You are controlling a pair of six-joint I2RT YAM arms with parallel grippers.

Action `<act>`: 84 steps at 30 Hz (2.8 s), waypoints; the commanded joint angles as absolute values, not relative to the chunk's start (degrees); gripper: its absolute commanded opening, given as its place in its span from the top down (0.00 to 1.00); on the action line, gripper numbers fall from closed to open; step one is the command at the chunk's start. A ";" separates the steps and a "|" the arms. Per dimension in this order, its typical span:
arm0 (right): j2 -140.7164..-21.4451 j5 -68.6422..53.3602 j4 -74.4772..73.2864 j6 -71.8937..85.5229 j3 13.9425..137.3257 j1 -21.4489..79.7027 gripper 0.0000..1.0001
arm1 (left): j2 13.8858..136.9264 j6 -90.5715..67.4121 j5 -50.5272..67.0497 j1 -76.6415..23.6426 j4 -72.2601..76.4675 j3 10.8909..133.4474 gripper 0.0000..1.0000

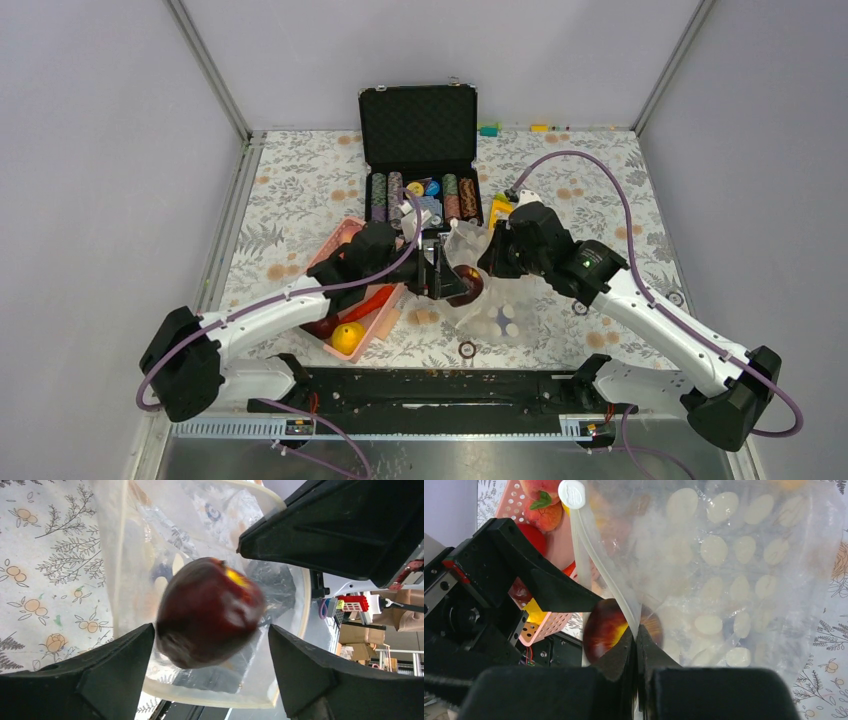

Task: Place the food in the zip-top bag and seal the zipper
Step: Place the fake fruit in the zipper food storage bag, then pick up the fake fruit from the bin.

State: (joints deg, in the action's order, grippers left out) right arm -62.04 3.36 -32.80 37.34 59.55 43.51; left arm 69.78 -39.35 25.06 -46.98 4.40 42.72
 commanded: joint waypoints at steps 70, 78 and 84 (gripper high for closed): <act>-62.20 12.19 -33.05 29.35 56.53 43.51 1.00 | 56.85 -53.44 -13.88 -47.78 -64.73 44.36 0.80; -62.04 12.16 -33.08 29.35 56.59 43.59 1.00 | 53.20 -54.51 -24.10 -47.80 -74.36 53.86 1.00; -61.55 12.22 -33.12 29.42 56.43 43.52 1.00 | 50.38 -53.34 -27.91 -47.76 -74.88 60.03 1.00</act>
State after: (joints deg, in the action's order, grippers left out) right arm -62.02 10.92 -33.93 29.95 56.38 43.51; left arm 52.07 -53.82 -22.24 -47.72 -72.73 55.13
